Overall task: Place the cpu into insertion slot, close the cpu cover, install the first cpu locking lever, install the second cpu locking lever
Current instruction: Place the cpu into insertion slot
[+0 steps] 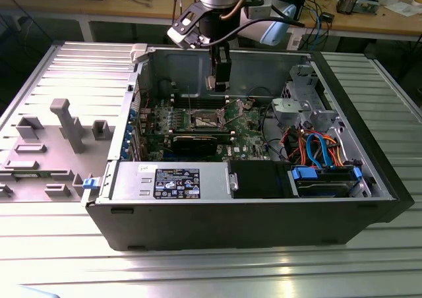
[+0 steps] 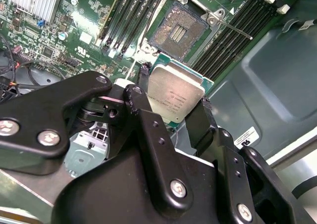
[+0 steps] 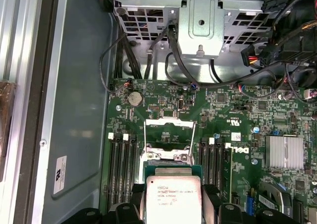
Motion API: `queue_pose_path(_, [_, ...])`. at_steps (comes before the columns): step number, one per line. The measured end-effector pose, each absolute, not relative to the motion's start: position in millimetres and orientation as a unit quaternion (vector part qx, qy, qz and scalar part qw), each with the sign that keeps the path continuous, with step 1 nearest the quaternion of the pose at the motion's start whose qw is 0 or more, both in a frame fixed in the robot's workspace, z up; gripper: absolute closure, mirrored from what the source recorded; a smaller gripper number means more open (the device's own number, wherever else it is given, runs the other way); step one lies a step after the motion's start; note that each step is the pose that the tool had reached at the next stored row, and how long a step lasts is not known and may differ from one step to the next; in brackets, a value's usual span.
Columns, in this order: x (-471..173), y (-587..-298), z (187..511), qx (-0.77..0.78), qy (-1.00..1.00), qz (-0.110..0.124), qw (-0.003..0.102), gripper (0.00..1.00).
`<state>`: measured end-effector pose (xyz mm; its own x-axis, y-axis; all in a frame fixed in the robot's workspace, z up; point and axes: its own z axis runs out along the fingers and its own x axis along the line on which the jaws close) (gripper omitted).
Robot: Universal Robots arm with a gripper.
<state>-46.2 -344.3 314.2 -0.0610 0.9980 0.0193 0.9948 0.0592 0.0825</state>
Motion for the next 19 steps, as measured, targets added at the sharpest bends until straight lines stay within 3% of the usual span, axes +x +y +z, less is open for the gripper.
queue_pose_path(19, [-46.2,-344.3,309.7,0.685,0.727,0.037,0.021,0.45])
